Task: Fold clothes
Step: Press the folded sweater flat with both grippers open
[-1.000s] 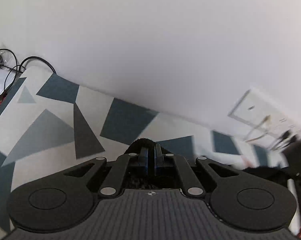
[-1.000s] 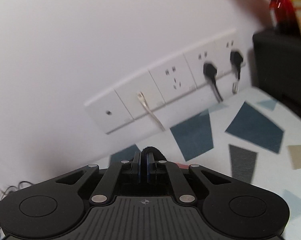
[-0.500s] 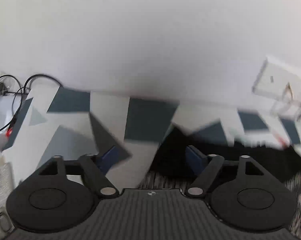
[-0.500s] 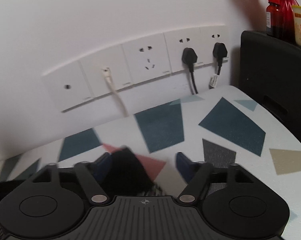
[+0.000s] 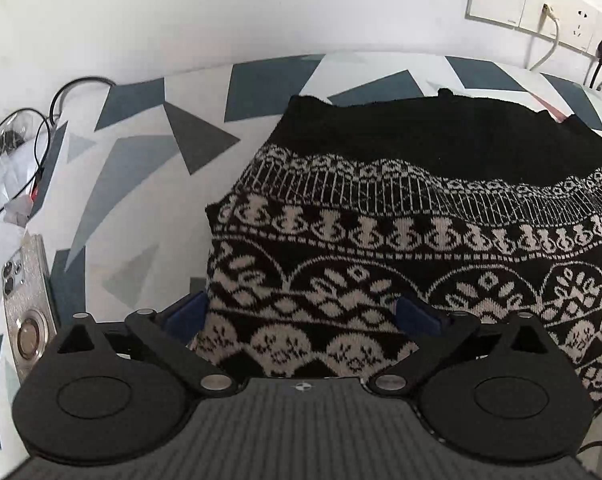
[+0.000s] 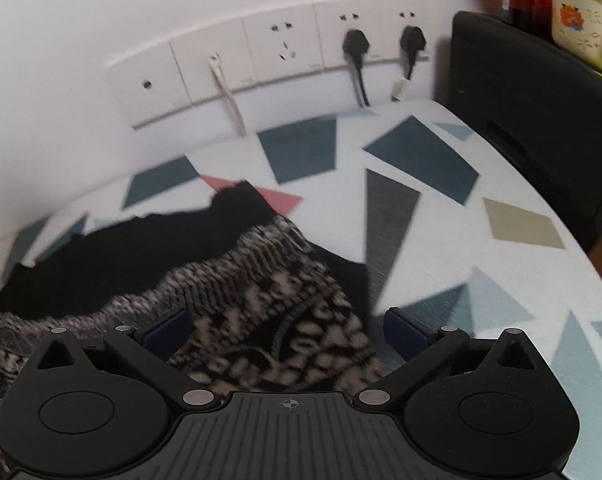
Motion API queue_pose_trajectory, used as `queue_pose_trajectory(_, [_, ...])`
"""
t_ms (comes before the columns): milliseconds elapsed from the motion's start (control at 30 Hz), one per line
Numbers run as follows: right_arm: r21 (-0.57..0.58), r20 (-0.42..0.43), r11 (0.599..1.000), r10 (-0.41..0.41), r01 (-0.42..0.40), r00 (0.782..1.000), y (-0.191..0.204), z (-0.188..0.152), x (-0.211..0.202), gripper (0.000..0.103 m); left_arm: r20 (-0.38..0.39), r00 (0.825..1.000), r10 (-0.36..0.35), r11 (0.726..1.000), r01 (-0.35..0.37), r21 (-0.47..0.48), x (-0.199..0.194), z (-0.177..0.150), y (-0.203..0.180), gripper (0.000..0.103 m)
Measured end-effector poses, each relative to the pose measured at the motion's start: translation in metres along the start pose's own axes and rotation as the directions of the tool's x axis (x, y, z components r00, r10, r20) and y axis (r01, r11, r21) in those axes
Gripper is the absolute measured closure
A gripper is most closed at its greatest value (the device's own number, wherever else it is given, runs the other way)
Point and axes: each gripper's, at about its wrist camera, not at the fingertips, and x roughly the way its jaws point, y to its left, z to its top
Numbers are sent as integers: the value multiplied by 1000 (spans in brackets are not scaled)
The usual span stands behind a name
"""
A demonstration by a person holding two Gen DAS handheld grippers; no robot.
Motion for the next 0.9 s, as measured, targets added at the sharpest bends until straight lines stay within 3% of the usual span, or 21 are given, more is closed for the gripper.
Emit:
queue_pose_trajectory(200, [-29,-102,999,-20,17,995,-1,-15,21,1,-22,1000,3,1000,-3,-6,3,0,-1,0])
queue_pose_trajectory(600, [-13,-34,1000,-8,7,999,-1,-26,22,1,-38,999,-21,999,20,-27,9,1,3,0])
queue_pose_trajectory(767, [-9,-34,1000,-11,10,999,1,-25,24,1,-43,987,-158,983,152,-104,18,2,31,0])
queue_pose_trajectory(900, [11,-41,1000,-6,6,999,1,-23,24,1,42,963,-267,933,269,-241,24,-2,69,0])
